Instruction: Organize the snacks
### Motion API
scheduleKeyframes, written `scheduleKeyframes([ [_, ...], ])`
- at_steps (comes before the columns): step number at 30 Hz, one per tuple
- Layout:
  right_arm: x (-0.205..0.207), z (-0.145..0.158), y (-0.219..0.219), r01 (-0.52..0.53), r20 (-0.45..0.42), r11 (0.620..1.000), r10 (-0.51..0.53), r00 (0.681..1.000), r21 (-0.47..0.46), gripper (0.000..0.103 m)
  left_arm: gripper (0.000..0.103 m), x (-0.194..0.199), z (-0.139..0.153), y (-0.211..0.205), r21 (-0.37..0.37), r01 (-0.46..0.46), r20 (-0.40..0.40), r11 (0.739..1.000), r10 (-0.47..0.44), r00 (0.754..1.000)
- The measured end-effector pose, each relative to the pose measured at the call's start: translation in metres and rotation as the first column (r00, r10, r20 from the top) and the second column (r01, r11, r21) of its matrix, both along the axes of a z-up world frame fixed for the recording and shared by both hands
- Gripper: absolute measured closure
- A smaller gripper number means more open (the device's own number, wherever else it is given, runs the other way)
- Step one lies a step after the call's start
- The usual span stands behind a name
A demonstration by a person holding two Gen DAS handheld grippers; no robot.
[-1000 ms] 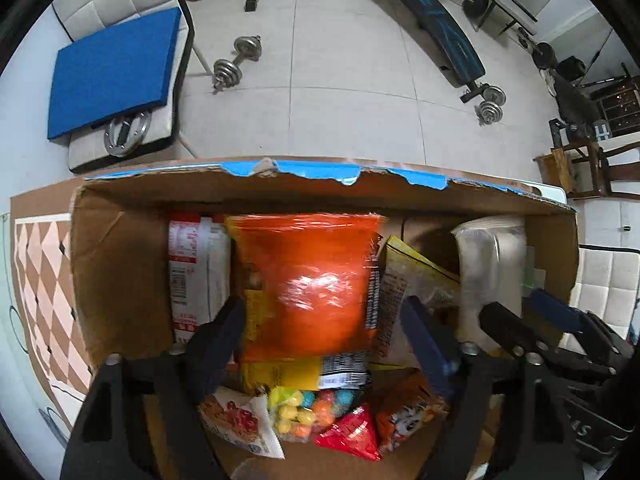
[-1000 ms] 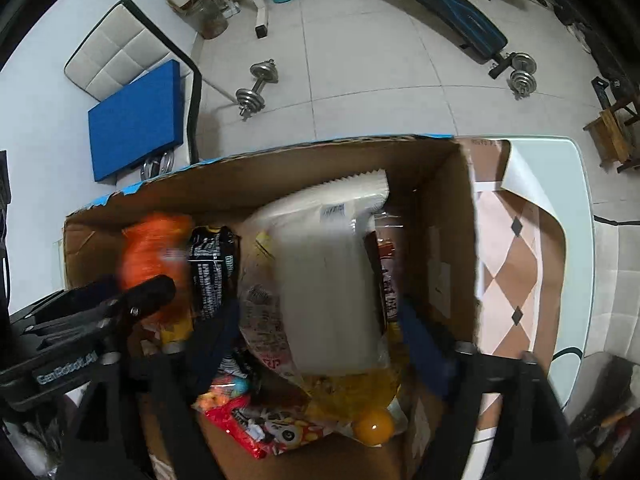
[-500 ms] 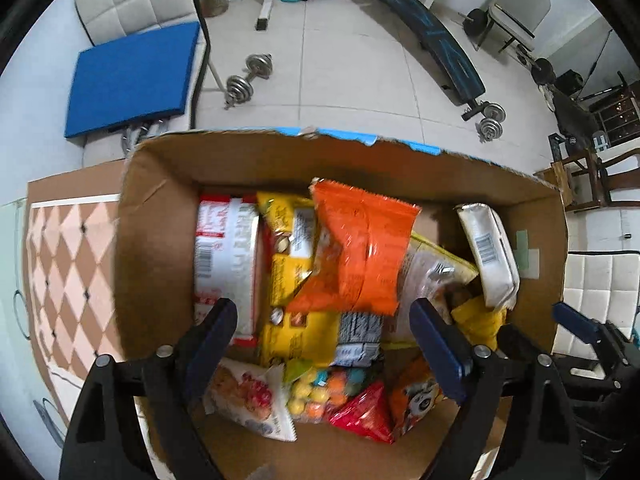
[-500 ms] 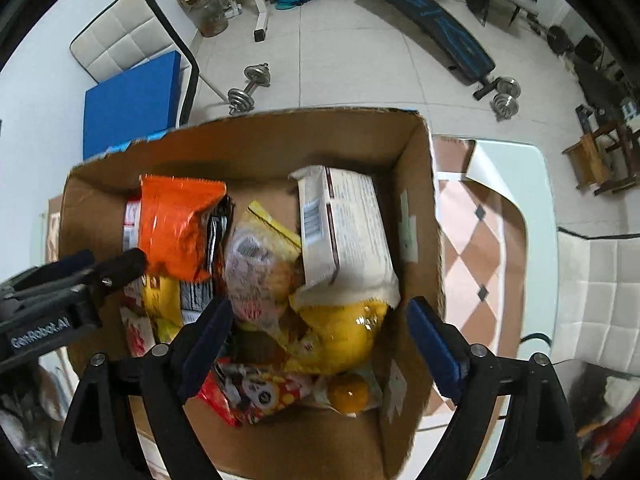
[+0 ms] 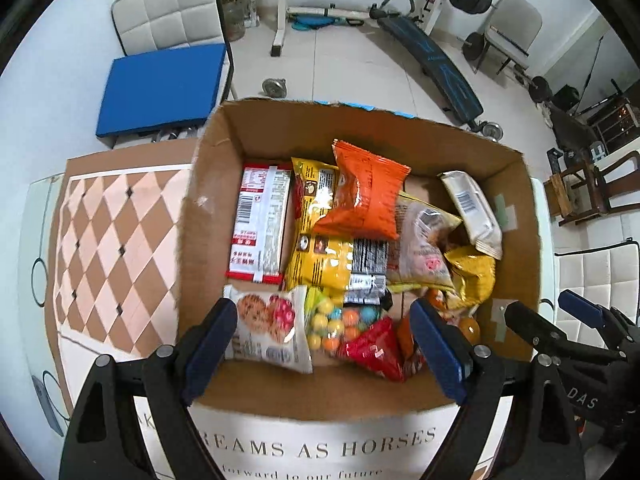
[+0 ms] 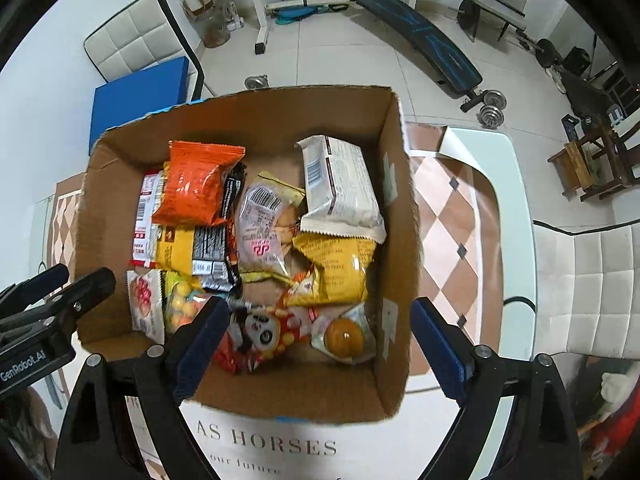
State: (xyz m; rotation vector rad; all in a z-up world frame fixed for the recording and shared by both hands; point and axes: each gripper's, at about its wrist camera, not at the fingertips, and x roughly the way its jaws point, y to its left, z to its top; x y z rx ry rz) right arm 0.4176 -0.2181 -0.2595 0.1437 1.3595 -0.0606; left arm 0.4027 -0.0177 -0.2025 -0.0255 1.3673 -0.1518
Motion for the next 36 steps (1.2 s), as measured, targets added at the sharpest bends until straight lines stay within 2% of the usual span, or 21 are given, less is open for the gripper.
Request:
scheduleKeyframes([
  [4, -0.028, 0.027, 0.002, -0.004, 0.051, 1.000, 0.004, 0.999, 0.000, 0.009, 0.015, -0.027, 0.031, 0.002, 0.000, -0.007, 0.081, 1.000, 0.007, 0.997],
  [10, -0.082, 0.071, 0.003, 0.002, 0.156, 1.000, -0.001, 0.988, -0.009, 0.009, 0.015, -0.079, 0.075, 0.008, 0.016, -0.005, 0.208, 1.000, 0.002, 0.978],
  [27, -0.235, 0.173, 0.016, -0.005, 0.350, 1.000, 0.012, 0.937, -0.022, 0.008, 0.015, -0.211, 0.156, 0.016, 0.015, 0.002, 0.369, 1.000, -0.008, 0.929],
  [32, -0.275, 0.203, 0.017, 0.018, 0.409, 0.999, -0.001, 0.913, -0.037, 0.008, 0.015, -0.240, 0.177, 0.018, 0.013, 0.011, 0.404, 1.000, -0.015, 0.915],
  [36, -0.297, 0.217, 0.019, 0.023, 0.426, 0.999, -0.004, 0.905, -0.040, 0.008, 0.015, -0.256, 0.189, 0.018, 0.009, 0.020, 0.422, 1.000, -0.022, 0.906],
])
